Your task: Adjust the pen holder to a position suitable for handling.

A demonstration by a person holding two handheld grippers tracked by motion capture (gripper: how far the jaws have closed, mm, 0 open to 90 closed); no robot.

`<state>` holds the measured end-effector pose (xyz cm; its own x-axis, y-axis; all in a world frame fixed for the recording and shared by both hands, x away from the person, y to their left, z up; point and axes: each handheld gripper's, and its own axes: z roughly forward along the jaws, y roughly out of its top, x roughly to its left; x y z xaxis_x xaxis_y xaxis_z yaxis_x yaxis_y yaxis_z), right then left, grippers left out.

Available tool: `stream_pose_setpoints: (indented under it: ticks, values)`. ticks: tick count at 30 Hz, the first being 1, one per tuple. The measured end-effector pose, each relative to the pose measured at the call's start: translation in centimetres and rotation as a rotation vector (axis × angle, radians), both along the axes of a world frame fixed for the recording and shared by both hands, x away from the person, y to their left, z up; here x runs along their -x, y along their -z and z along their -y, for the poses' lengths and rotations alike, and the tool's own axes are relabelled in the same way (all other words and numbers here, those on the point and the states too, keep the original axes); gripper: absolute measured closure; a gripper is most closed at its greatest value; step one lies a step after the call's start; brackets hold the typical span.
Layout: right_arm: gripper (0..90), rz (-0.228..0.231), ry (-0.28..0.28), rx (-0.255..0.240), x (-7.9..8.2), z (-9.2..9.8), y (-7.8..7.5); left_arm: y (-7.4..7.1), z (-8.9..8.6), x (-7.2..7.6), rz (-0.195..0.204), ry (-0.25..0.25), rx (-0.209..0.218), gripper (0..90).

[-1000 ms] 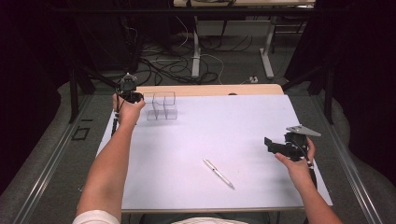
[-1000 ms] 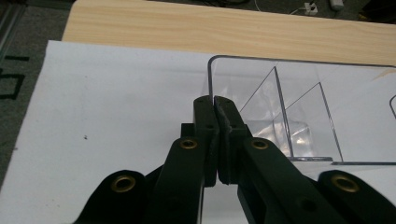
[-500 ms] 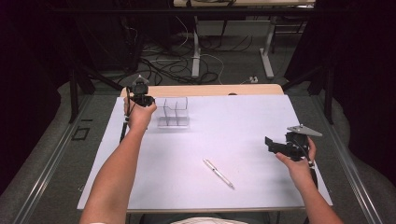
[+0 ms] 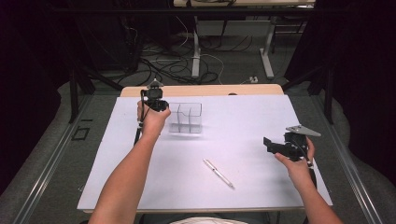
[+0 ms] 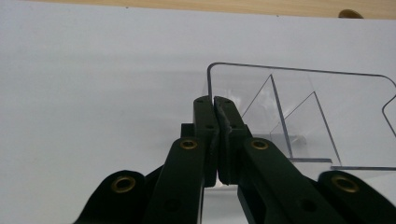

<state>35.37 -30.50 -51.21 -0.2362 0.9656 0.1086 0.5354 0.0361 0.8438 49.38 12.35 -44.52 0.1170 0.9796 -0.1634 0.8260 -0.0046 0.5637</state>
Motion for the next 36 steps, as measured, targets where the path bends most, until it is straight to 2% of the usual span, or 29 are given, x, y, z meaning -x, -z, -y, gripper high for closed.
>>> stream_pose_setpoints:
  ticks: [6, 11, 22, 28, 31, 36]
  values:
    - [8.7, -0.006, -0.002, 0.002, -0.1, 0.0, 0.1, 0.1, 1.6, 0.3, -0.018, 0.016, 0.024, 89.5]
    - [8.7, -0.007, -0.002, 0.001, 0.0, 0.0, 0.1, 0.1, 2.8, 0.5, -0.016, 0.023, 0.007, 89.3]
    - [8.7, -0.007, -0.003, 0.007, -0.1, -0.1, 0.3, -0.2, 4.3, 1.2, -0.071, 0.053, 0.041, 88.8]
    - [8.7, -0.008, -0.003, 0.008, -0.1, 0.0, 0.3, -0.1, 4.4, 1.5, -0.111, 0.077, 0.065, 88.2]
    - [8.7, -0.017, 0.003, -0.001, -0.1, -0.2, 0.3, 0.0, 4.2, 1.6, -0.111, 0.083, 0.071, 88.1]
    - [8.7, -0.009, -0.006, 0.013, -0.1, -0.2, 0.3, 0.1, 4.2, 2.0, -0.118, 0.103, 0.068, 87.9]
